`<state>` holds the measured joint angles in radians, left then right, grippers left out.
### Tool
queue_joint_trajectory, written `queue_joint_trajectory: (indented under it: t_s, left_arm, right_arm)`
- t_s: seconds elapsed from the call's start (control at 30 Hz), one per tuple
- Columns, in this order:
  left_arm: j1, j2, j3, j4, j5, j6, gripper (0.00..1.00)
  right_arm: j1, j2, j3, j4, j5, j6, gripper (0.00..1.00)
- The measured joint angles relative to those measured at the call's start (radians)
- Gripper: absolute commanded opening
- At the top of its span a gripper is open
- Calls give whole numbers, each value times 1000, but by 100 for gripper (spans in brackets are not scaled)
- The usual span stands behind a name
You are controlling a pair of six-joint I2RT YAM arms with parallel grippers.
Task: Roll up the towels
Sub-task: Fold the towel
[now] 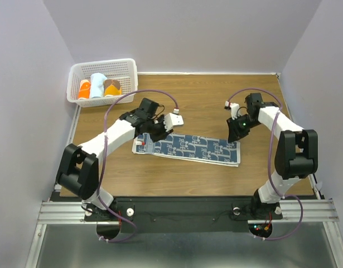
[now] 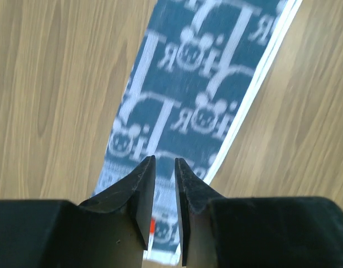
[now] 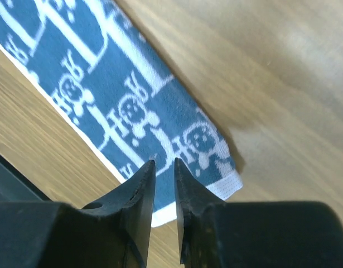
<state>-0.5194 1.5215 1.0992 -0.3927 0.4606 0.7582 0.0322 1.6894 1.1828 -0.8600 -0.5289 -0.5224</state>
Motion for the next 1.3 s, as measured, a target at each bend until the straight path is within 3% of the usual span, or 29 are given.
queue_joint_trajectory:
  t_s: [0.2,0.37,0.63,0.77,0.93,1.03,1.13,1.27,1.3]
  left_arm:
    - [-11,107,33,30,-74,-114,25]
    - [3,147,-14,21,-165,-219,22]
    - [14,269,30,0,-243,-323,21]
    - [26,410,222,-43,-244,-334,21]
    - [31,761,752,-85,-219,-336,23]
    - [31,957,1074,-132,-206,-325,31]
    - [31,1049,1242,-161,-202,-304,38]
    - [45,1017,1178,-122,-191,-295,52]
    - [55,983,1123,-108,-179,-296,72]
  right_arm:
    - [0,85,53,6,16,14,17]
    - [0,134,-27,16,93,-8,14]
    - [8,20,-185,36,104,-38,14]
    - [39,4,-213,18,92,-51,15]
    - [90,44,-186,-31,63,-49,16]
    - [149,77,-167,-51,35,-31,16]
    - [231,111,-143,-58,7,5,20]
    - [330,156,-97,-69,-42,70,26]
    - [353,176,-77,-67,-70,93,27]
